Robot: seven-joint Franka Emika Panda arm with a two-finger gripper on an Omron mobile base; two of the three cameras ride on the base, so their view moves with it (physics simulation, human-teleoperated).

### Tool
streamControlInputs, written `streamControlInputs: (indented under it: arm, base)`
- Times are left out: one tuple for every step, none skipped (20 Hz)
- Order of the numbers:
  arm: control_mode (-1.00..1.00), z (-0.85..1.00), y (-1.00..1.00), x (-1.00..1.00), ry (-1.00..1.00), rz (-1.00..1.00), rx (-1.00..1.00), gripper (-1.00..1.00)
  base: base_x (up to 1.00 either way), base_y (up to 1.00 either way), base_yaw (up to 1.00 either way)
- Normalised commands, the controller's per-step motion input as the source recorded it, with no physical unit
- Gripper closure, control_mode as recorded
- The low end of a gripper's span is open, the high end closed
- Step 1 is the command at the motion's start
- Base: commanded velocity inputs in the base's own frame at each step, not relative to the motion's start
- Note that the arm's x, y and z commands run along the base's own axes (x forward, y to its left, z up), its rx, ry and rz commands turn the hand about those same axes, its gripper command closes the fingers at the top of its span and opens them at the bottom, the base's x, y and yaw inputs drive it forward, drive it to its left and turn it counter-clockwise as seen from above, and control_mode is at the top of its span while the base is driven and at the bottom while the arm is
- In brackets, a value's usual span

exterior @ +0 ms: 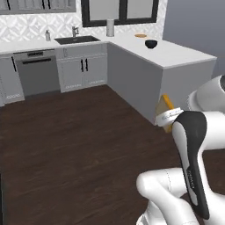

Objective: Start the toaster. Once the lever pops up, take the bread to the plate on the dining counter.

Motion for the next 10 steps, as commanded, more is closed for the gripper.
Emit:
streamControlInputs:
  arm:
    - [1.00, 0.00, 0.00, 0.00, 0.00, 0.00, 0.00, 1.00]
    - [1.00, 0.00, 0.00, 0.00, 0.00, 0.00, 0.00, 1.00]
    - [1.00, 0.00, 0.00, 0.00, 0.00, 0.00, 0.00, 1.00]
    - [1.00, 0.00, 0.00, 0.00, 0.00, 0.00, 0.00, 1.00]
    - [1.00, 0.00, 0.00, 0.00, 0.00, 0.00, 0.00, 1.00]
    - [1.00, 0.00, 0.00, 0.00, 0.00, 0.00, 0.00, 1.00]
    - [1.00, 0.00, 0.00, 0.00, 0.00, 0.00, 0.00, 1.00]
    - [1.00, 0.00, 0.00, 0.00, 0.00, 0.00, 0.00, 1.00]
    - [1.00, 0.00, 0.00, 0.00, 0.00, 0.00, 0.00, 1.00]
    - [1.00, 0.00, 0.00, 0.00, 0.00, 0.00, 0.00, 1.00]
  base:
    - [1.00, -0.34, 0.00]
    - [1.00, -0.36, 0.00]
    - [1.00, -0.44, 0.00]
    - [1.00, -0.56, 0.00]
    - [1.00, -0.64, 0.02]
    - [1.00, -0.77, 0.04]
    - [1.00, -0.95, 0.06]
    - [1.00, -1.00, 0.06]
    - [1.00, -1.00, 0.06]
    - [1.00, -1.00, 0.05]
